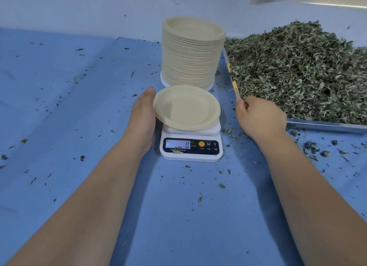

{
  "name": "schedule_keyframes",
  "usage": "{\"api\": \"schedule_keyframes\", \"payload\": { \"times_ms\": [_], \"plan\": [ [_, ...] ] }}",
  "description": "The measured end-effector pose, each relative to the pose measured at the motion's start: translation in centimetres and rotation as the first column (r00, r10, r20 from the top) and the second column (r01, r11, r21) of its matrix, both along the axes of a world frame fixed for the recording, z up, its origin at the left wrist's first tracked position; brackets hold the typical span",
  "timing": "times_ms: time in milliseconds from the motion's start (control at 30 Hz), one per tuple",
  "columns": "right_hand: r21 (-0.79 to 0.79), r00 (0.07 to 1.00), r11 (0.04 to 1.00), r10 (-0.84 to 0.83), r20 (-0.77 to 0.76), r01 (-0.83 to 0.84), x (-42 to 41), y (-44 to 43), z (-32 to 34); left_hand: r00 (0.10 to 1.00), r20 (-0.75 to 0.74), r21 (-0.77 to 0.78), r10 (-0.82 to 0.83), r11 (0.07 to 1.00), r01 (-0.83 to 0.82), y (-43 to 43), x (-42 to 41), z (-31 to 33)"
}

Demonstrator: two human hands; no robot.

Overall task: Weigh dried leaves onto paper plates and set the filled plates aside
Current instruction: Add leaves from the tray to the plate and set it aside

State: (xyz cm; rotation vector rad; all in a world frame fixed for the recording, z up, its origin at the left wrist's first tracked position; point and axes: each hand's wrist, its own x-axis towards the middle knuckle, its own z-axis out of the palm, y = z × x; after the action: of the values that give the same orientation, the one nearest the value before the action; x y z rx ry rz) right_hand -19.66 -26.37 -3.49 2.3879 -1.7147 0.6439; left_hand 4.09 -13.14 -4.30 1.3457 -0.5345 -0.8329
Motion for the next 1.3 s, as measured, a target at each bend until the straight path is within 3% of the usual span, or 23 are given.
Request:
{"api": "schedule_keyframes", "payload": {
  "times_ms": [267,500,700,967,1167,1300],
  "plan": [
    [0.031,0.999,0.999,0.013,-0.031,-0.012,0.0,0.0,0.2,1.0,-0.015,0.005,0.004,1.0,-0.004,-0.1,0.0,-0.1],
    [0.198,0.993,0.974,0.104,0.051,-0.112,-0.2,-2.2,2.3,1.0,-0.004,-0.031,0.021,0.999,-0.021,-0.1,0.2,-0.6],
    [0.024,0.979,0.991,0.125,0.161,-0.13,0.4,-3.2,3.0,0.992,0.125,-0.042,-0.023,0.999,0.028,0.0,0.4,-1.2],
    [-0.149,0.958,0.976,0.189,0.214,-0.159,2.5,-3.4,4.1,0.987,0.16,-0.048,-0.02,0.998,0.028,0.3,0.6,-1.2],
    [-0.22,0.884,0.914,0.39,0.257,-0.339,6.1,0.1,5.5,0.987,0.152,-0.062,-0.043,0.997,0.053,0.3,0.2,-1.2],
    [-0.149,0.792,0.852,0.522,0.317,-0.502,10.0,2.9,5.7,0.993,0.111,-0.087,-0.046,0.995,0.056,0.4,0.1,-1.1]
  ]
}}
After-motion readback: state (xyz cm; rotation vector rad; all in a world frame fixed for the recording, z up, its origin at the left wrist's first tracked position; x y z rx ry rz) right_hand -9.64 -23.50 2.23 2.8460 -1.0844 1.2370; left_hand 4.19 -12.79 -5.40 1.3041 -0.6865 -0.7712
